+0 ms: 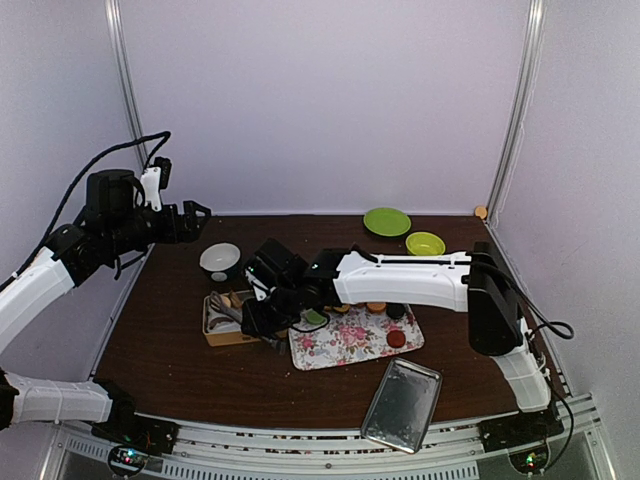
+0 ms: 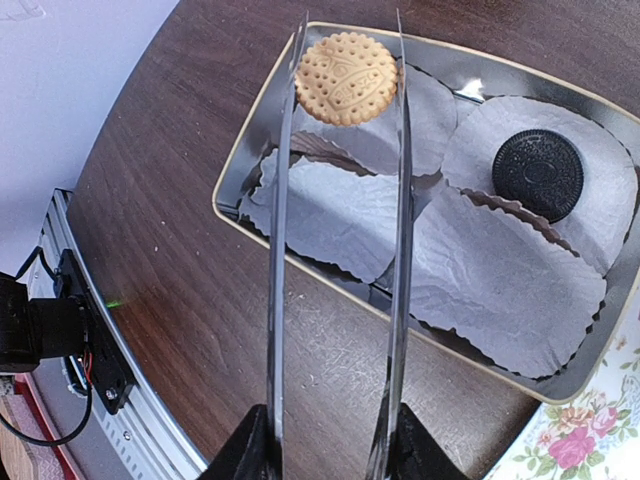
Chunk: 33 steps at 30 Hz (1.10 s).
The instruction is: Pack the cookies
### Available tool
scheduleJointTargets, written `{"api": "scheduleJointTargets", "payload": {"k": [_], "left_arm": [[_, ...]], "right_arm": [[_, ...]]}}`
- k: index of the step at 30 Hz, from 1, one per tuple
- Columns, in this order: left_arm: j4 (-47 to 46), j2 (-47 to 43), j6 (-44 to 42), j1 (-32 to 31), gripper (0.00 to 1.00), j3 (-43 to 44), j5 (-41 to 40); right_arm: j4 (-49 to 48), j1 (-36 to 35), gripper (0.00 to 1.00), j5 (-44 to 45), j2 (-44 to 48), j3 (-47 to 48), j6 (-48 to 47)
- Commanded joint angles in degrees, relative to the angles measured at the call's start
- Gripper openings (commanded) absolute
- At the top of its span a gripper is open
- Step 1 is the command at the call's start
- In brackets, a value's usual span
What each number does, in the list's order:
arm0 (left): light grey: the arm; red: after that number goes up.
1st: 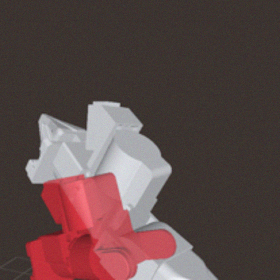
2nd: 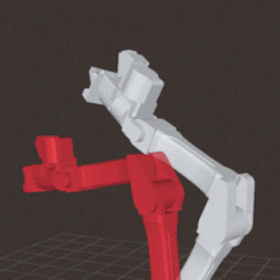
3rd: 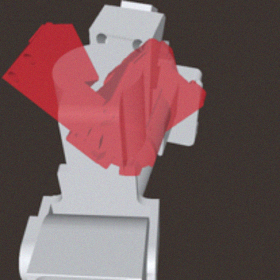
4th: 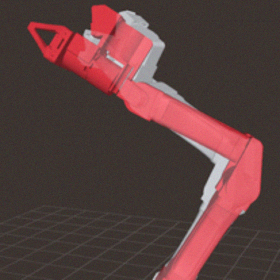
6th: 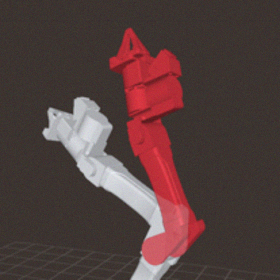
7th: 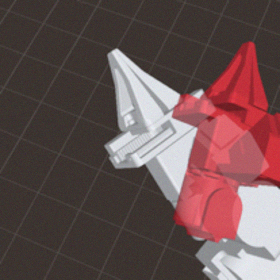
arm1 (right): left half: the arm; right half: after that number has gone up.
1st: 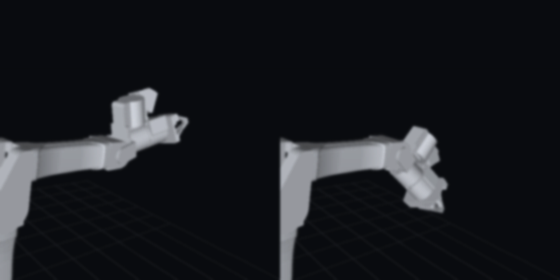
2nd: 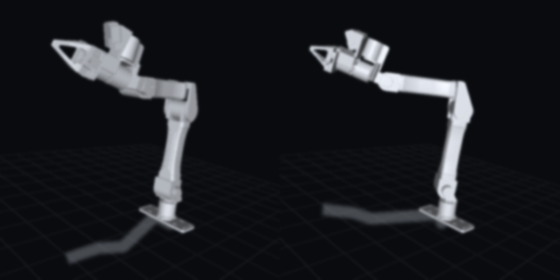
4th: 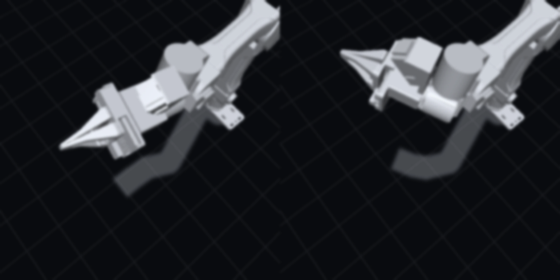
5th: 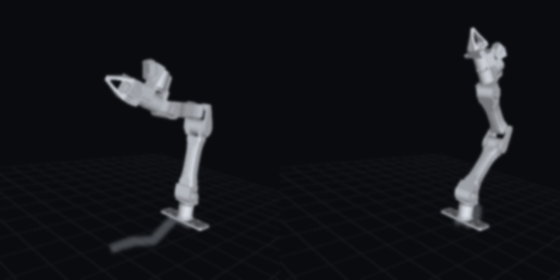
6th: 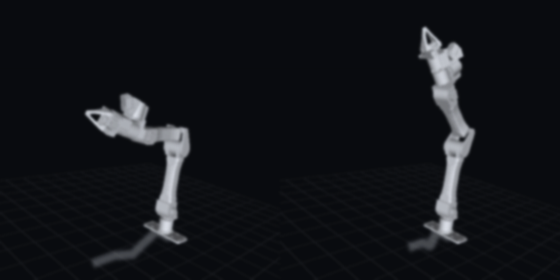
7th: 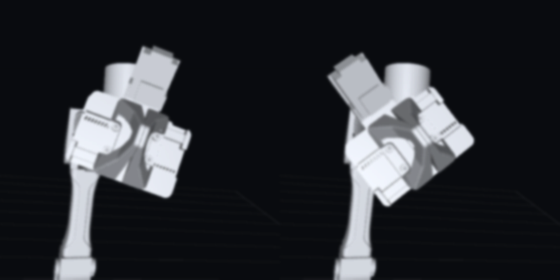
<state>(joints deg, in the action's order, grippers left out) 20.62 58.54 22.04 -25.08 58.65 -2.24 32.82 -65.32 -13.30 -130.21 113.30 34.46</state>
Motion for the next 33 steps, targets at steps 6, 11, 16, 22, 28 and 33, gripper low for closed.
{"api": "scheduleJointTargets", "payload": {"k": [6,11,16,22,28,33], "left_arm": [[-2.96,-0.58,0.46,0.36,0.98,1.11,0.91],[-2.96,-0.45,0.47,0.38,0.98,1.19,1.04],[-2.96,-0.54,0.61,0.31,0.98,1.22,1.18],[-2.96,-0.54,0.55,0.33,0.98,1.20,1.15],[-3.00,-0.54,0.63,0.35,0.98,1.19,1.35],[-3.04,-0.40,0.63,0.30,0.98,1.14,1.47]], "right_arm": [[-0.66,-0.48,0.35,0.16,-1.57,2.15,-0.07],[-0.49,-0.50,0.35,0.03,-2.09,2.56,-0.05],[-0.22,-0.43,0.35,0.11,-2.56,3.05,-0.10],[0.42,-0.41,0.36,0.30,-3.32,4.14,-0.08],[1.57,-0.33,0.39,0.20,-4.16,4.74,-0.17],[2.02,-0.34,0.41,0.20,-4.08,4.76,-0.08]]}}
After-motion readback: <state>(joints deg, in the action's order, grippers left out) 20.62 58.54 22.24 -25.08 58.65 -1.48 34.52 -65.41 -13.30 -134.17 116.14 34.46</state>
